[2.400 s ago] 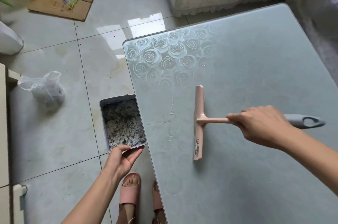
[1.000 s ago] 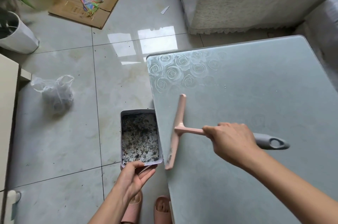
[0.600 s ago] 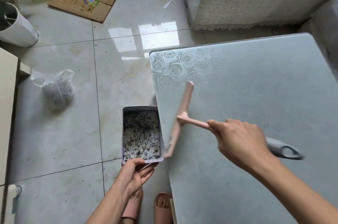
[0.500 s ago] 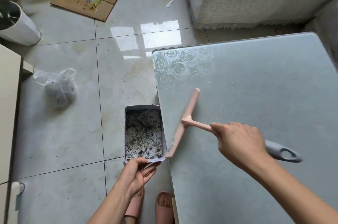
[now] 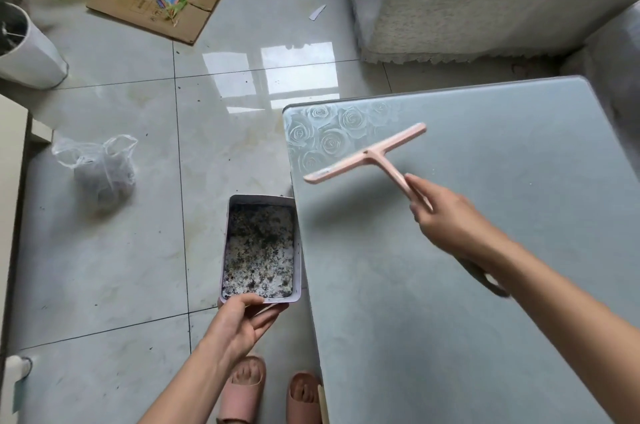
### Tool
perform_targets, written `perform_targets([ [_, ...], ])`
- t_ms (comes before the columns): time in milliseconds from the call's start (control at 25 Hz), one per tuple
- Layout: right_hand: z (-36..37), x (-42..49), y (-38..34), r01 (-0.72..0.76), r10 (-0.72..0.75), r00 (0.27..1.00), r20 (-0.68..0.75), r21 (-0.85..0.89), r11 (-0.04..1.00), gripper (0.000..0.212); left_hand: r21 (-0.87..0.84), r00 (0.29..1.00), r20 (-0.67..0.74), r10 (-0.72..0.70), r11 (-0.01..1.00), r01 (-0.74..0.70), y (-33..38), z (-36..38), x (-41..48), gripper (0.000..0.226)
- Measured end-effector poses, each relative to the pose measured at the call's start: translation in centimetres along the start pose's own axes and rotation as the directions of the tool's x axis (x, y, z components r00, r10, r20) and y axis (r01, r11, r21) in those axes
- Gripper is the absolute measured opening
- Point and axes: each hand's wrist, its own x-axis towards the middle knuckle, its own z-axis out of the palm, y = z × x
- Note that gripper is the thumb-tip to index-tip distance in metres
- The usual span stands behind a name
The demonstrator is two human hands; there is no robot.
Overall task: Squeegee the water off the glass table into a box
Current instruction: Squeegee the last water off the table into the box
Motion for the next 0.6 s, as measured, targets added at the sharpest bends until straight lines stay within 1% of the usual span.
perform_targets([
  [80, -1.2, 4.1, -2.2, 0.031, -0.03, 0.999, -0.029, 0.029, 0.999, 0.032, 0.005, 1.0, -0.008, 0.014, 1.0, -0.013, 1.4, 0.5, 0.0, 0.019],
  [120, -1.4, 6.3, -3.6, 0.038, -0.037, 0.999, -0.039, 0.036, 0.999, 0.034, 0.007, 1.0, -0.013, 0.022, 1.0, -0.022, 1.9, 0.6, 0.1, 0.019],
  [240, -0.3, 10.7, -6.2, 0.018, -0.014, 0.999, -0.041, 0.093, 0.996, 0.055, 0.015, 0.999, -0.02, 0.03, 0.999, -0.029, 2.9, 1.1, 0.2, 0.02],
  [280, 0.6, 10.8, -6.0, -0.009, 0.012, 0.999, -0.037, 0.088, 0.996, 0.055, 0.016, 0.999, -0.02, 0.026, 1.0, -0.026, 3.0, 1.2, 0.3, 0.019],
  [360, 2.8, 8.2, -4.4, -0.056, 0.056, 0.998, -0.002, 0.041, 0.998, 0.045, 0.034, 1.0, -0.023, 0.01, 0.999, -0.009, 3.0, 1.0, 0.3, 0.018],
  [520, 6.2, -0.9, -1.3, -0.051, 0.055, 0.993, 0.108, -0.038, 0.998, 0.036, 0.016, 1.0, -0.017, -0.007, 1.0, 0.007, 3.1, 1.1, 0.5, 0.017],
  [600, 5.0, -4.2, -1.4, -0.085, 0.077, 0.973, 0.215, 0.028, 0.996, 0.04, 0.025, 1.0, -0.013, -0.021, 0.999, 0.021, 2.9, 1.3, 0.4, 0.017],
])
